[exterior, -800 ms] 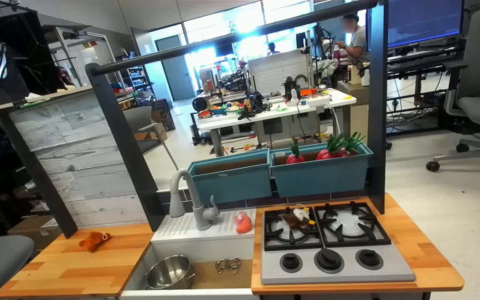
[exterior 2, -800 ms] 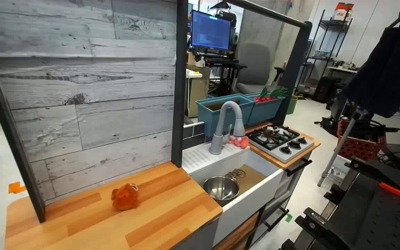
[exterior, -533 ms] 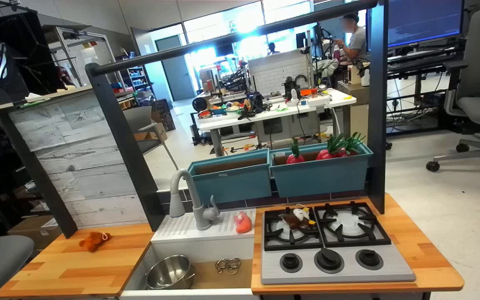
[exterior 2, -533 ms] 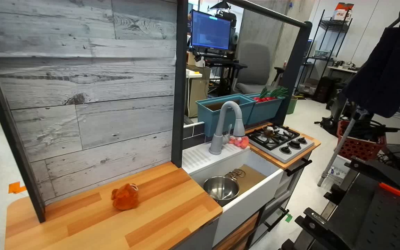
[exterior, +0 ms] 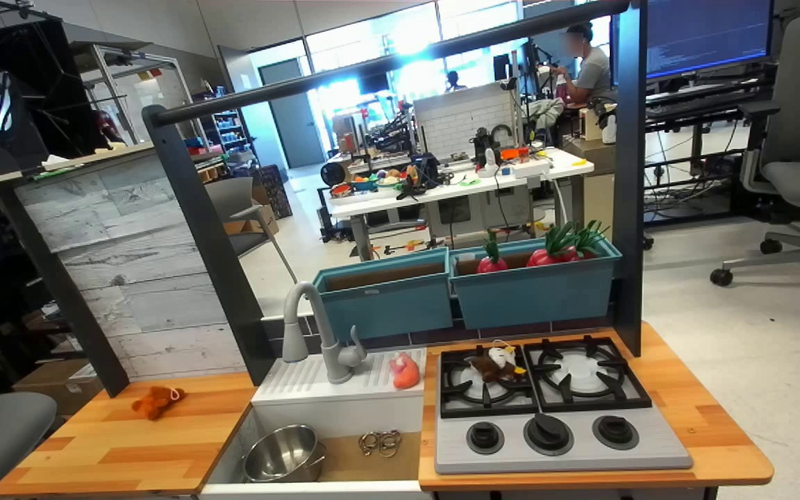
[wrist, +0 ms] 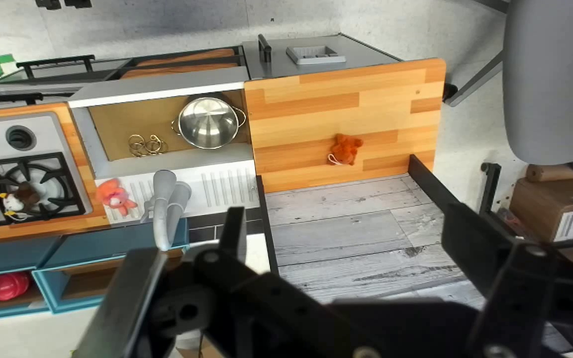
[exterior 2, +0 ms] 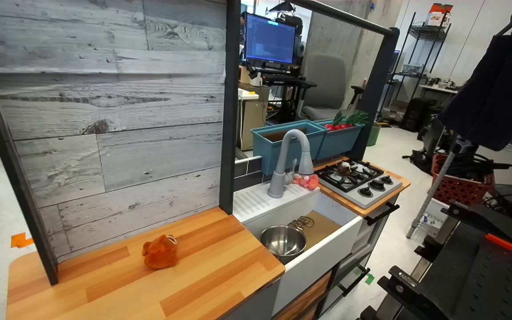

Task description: Pick the stuffed animals on the counter and the stove and put them in the pot in the sink

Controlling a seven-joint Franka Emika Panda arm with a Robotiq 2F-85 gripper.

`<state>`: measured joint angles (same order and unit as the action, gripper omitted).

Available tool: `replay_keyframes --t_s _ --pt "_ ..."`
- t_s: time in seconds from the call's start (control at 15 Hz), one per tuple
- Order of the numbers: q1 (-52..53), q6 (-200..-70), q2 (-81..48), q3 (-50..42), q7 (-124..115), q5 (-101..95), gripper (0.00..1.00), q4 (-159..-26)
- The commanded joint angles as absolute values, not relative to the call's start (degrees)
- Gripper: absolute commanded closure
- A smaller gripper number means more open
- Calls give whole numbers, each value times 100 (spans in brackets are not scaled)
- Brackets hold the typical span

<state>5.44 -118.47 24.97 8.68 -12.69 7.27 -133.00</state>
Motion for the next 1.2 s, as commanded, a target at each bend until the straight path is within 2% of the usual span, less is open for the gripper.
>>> replay_keyframes --t_s 0.0,1.13 --pt "551 -11828 2494 860 -1273 721 0 -13285" --pt "549 -11771 2408 841 -1271 732 0 -13302"
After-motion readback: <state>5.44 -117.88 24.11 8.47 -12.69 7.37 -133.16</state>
